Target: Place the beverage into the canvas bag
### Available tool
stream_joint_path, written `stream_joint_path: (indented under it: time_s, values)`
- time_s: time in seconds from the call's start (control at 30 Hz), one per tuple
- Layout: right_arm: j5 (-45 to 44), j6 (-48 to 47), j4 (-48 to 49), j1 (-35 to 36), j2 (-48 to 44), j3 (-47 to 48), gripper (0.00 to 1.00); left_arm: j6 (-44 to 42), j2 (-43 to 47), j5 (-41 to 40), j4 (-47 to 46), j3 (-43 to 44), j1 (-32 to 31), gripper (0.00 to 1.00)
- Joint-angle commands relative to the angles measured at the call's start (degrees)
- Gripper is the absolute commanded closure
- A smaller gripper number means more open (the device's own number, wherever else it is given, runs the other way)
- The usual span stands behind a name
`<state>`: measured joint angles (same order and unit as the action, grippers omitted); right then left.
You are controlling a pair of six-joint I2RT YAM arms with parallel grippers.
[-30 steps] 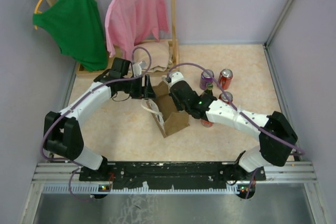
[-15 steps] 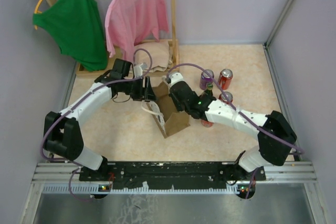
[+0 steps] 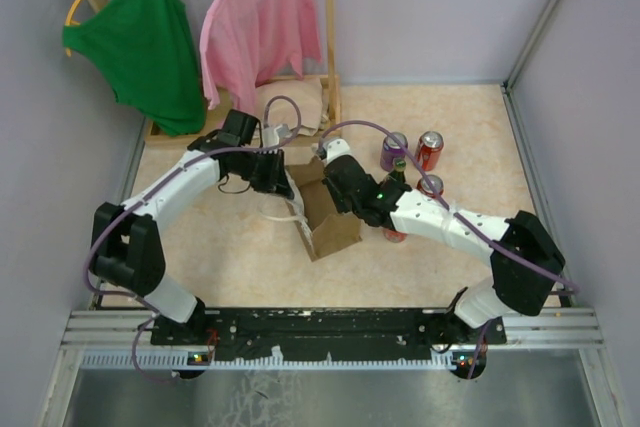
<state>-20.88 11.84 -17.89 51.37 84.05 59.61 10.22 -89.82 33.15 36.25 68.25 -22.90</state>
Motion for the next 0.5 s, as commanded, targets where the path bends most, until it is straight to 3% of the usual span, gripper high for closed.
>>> stream_joint_path:
  time_s: [0.0,0.23,0.47]
  values:
    - [-1.65,2.46,-3.19,0.44,-1.70,-0.21,1.00,-7.60,-2.05,-0.89,5.44,5.53,-0.39,1.00]
    - [-6.75,5.98,-9.90,0.46,-3.87,-0.77,1.00,-15.49,-5.43,-1.65,16.31,10.61,-0.29,1.00]
    - [-10.02,8.46,-14.70,-0.48,-4.82,-0.35,1.00,-20.03,-3.55,-4.94,17.86,9.26,0.22,1.00]
